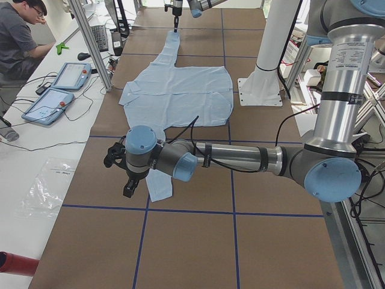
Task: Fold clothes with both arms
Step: 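Carry the sleeve with the right gripper across the shirt body and release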
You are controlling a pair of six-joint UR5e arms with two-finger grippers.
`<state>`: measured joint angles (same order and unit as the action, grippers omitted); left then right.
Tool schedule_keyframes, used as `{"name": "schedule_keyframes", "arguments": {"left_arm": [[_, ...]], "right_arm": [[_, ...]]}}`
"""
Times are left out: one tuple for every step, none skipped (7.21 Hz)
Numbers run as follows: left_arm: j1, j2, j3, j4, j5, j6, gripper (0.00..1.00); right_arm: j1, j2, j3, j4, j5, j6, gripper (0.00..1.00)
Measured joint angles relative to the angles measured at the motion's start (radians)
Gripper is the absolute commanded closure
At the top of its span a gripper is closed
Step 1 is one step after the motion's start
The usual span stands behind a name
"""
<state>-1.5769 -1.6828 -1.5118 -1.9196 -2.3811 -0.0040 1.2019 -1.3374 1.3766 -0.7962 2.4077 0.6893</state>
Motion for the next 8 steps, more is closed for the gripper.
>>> {"name": "schedule_keyframes", "arguments": {"left_arm": [[0.0,0.0,0.004,0.0,0.0,0.0,0.0],[0.0,0.0,0.01,0.0,0.0,0.0,0.0],[0.0,-0.001,0.017,0.0,-0.001,0.0,0.0],[0.0,-0.002,0.023,0.0,-0.001,0.0,0.01],[0.0,-0.003,0.026,0.0,0.0,0.0,0.01],[0.0,-0.003,0.028,0.001,0.0,0.0,0.01],[0.0,-0.002,0.032,0.0,0.0,0.001,0.01],[0.0,-0.002,0.038,0.0,0.0,0.001,0.01]], "right_arm": [[-0.034,0.071,0.034,-0.001,0.023,0.079,1.0],[-0.077,0.158,0.055,-0.002,0.028,0.184,1.0],[-0.125,0.256,0.064,-0.009,0.01,0.301,1.0],[-0.172,0.356,0.066,-0.038,-0.03,0.396,1.0],[-0.216,0.455,0.066,-0.096,-0.075,0.45,1.0],[-0.251,0.546,0.064,-0.164,-0.115,0.472,1.0],[-0.277,0.62,0.052,-0.213,-0.151,0.48,1.0],[-0.31,0.68,0.023,-0.236,-0.192,0.482,1.0]]}}
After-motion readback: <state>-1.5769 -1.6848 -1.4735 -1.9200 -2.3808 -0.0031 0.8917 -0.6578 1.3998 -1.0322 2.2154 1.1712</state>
